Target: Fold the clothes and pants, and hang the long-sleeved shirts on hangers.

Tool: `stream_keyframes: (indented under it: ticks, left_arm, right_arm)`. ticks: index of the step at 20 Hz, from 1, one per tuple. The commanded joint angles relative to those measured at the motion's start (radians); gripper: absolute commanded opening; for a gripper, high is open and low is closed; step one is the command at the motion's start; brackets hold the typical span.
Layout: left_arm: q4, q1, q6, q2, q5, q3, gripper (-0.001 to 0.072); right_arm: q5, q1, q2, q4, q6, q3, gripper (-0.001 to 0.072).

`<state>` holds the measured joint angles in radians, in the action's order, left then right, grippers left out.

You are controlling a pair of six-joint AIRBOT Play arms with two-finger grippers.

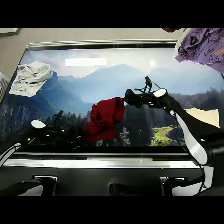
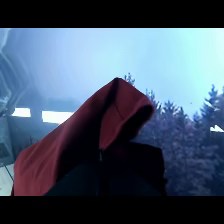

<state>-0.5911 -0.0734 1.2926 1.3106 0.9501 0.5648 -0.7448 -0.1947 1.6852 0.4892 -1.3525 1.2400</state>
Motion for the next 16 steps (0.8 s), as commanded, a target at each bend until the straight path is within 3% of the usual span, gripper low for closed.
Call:
stream_keyframes:
  ticks: [1, 3, 4, 8, 12, 16]
  left_arm:
    - [0.029, -0.032, -0.014, 0.049, -0.025, -0.001, 0.0207]
    - [0.042, -0.034, -0.014, 0.048, -0.04, 0.001, 0.0031]
    - [0.042, -0.034, -0.014, 0.048, -0.044, 0.01, 0.0018]
    - [0.01, 0.006, -0.007, -0.002, -0.018, 0.158, 0.0015]
    - [-0.267, 0.15, 0.163, -0.119, 0.083, 0.518, 0.0014]
    - [-0.48, 0.272, 0.257, -0.218, 0.15, 0.93, 0.0014]
  right_arm:
    - [0.003, -0.001, -0.047, 0.08, -0.05, 0.001, 0.0029]
    - [0.003, -0.001, -0.076, 0.135, -0.075, 0.001, 0.0029]
    - [0.003, -0.001, -0.09, 0.159, -0.085, 0.001, 0.0029]
    - [0.026, 0.002, -0.189, 0.326, -0.136, 0.04, 0.0027]
    - [0.001, 0.063, -0.294, 0.651, -0.344, 0.253, 0.0028]
    - [-0.049, 0.155, -0.426, 0.776, -0.357, 0.473, 0.0028]
